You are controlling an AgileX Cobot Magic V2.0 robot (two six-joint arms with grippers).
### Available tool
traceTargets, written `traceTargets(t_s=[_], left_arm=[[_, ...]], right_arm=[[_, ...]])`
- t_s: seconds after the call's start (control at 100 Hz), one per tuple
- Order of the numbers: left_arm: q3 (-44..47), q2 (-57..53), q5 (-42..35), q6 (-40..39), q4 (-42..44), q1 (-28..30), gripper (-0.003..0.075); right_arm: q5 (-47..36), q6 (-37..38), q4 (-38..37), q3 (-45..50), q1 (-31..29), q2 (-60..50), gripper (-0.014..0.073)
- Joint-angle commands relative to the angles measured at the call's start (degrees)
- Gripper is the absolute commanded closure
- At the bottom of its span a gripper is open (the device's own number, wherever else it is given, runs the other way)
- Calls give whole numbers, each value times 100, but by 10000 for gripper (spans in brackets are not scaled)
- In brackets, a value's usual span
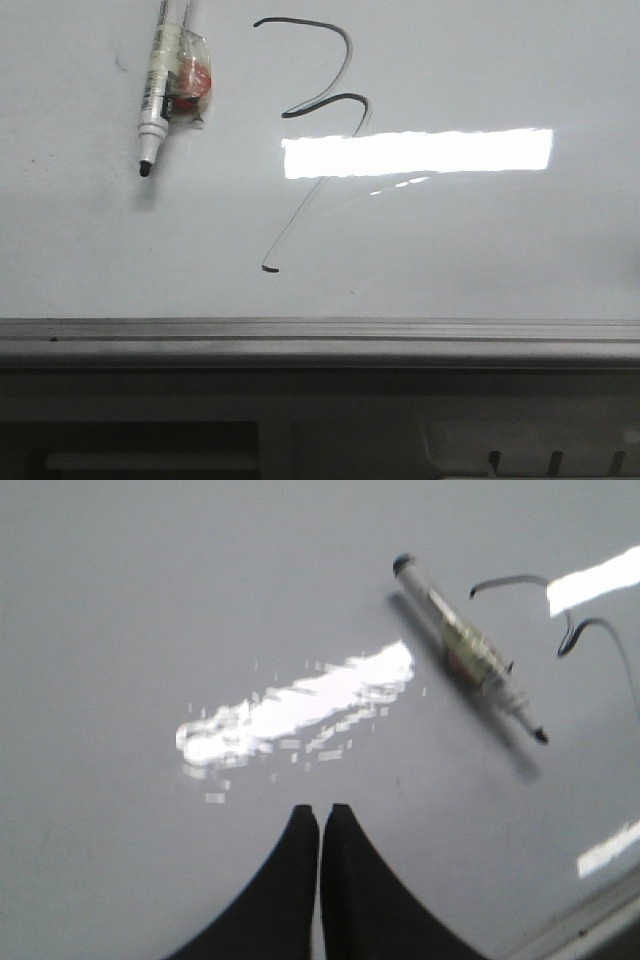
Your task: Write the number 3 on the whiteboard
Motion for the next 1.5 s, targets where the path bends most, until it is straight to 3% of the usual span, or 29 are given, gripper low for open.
traceTargets(t_s=[0.0,0.19,0.39,1.28,1.35,1.4,1.46,1.49], left_arm=[[-40,-123,-4,-1395,685,384,741],[130,-123,276,-2351,671,1230,741],[130,-123,1447,-2379,599,1590,741],[130,-123,1483,-2390,548,1701,741],[130,-123,1483,-2390,548,1701,741],[130,-123,1483,-2390,548,1701,741],[130,-123,1483,-2390,548,1701,741],[130,-123,1483,-2390,548,1701,741]], right_arm=[[-336,0,-75,-146,-47,42,654],[-336,0,-75,-146,-47,42,654],[-336,0,-75,-146,-47,42,654],[-353,0,-75,-99,-47,18,654],[-518,10,-576,106,-47,18,654],[-857,273,-1571,324,-116,18,654],[-1172,1406,-2411,572,-275,18,654],[-719,2045,-2718,556,-423,-14,654]])
